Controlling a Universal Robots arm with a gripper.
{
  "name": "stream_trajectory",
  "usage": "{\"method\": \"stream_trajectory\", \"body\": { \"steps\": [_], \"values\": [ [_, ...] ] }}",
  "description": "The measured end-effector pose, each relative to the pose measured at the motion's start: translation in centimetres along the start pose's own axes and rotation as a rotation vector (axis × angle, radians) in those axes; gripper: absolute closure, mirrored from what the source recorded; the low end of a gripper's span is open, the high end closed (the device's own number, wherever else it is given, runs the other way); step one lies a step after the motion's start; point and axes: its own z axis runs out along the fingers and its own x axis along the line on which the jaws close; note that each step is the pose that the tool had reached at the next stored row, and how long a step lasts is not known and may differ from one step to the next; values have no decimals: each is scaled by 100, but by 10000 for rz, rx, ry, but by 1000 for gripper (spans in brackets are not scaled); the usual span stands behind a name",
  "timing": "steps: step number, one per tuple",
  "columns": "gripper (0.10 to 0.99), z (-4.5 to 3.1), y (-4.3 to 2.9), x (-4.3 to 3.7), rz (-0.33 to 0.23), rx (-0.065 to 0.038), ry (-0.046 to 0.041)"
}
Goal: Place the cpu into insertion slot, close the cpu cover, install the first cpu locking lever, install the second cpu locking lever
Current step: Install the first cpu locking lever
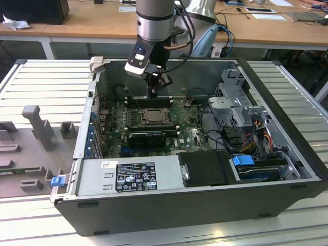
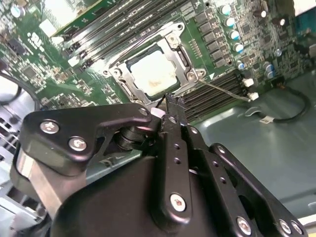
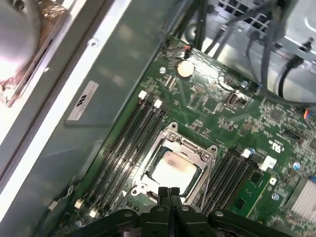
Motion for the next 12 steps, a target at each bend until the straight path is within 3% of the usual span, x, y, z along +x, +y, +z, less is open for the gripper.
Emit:
{"method": "stream_trajectory", "body": {
  "steps": [4,12],
  "values": [
    [980,0,0,0,-741,24,28],
    [980,0,0,0,-1696,54,65]
  ]
}}
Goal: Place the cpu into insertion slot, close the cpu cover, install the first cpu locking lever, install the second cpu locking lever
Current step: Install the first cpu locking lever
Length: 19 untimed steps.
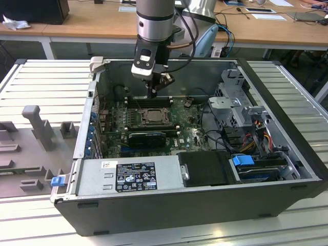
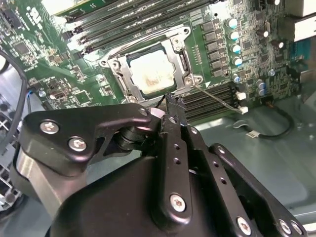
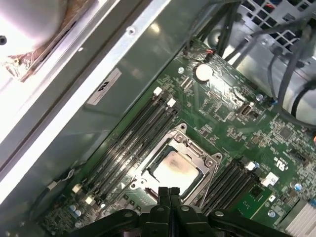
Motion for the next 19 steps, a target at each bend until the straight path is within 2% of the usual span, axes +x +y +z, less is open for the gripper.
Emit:
{"method": "stream_trajectory", "body": {
  "steps": [19],
  "values": [
    [980,1,0,0,-2357,73,91]
  ]
}}
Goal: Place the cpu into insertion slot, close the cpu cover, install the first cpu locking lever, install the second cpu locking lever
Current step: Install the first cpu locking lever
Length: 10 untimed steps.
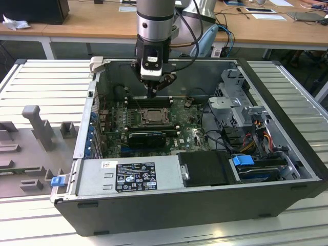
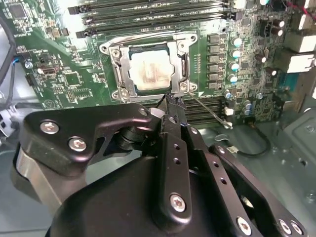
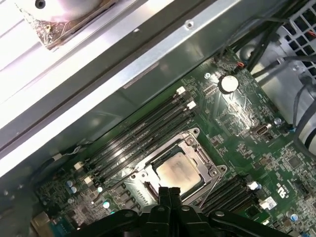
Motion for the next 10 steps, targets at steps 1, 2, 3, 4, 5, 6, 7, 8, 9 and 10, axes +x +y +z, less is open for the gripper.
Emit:
{"method": "stream_trajectory", "body": {
  "steps": [1,2,3,4,5,6,7,8,9,10],
  "values": [
    [980,0,0,0,-215,7,8],
    [980,0,0,0,-378,12,14],
    [980,0,0,0,-540,16,21],
    [980,0,0,0,-642,20,25],
    [980,0,0,0,-778,24,30],
    [980,0,0,0,-948,29,37],
    [980,0,0,0,-1053,33,41],
    [980,0,0,0,-1184,37,45],
    [980,0,0,0,-1365,43,52],
    [980,0,0,0,-1478,46,57]
  ]
}}
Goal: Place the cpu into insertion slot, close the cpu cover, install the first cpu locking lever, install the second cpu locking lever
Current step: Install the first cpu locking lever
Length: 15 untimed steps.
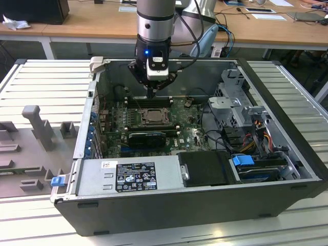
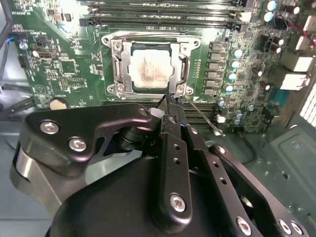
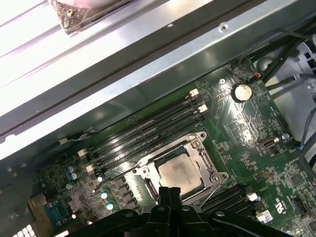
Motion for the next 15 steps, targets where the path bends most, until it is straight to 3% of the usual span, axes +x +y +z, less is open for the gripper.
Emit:
{"method": "stream_trajectory", "body": {
  "steps": [11,15],
  "values": [
    [980,0,0,0,-1242,39,48],
    [980,1,0,0,-2031,63,78]
  ]
}}
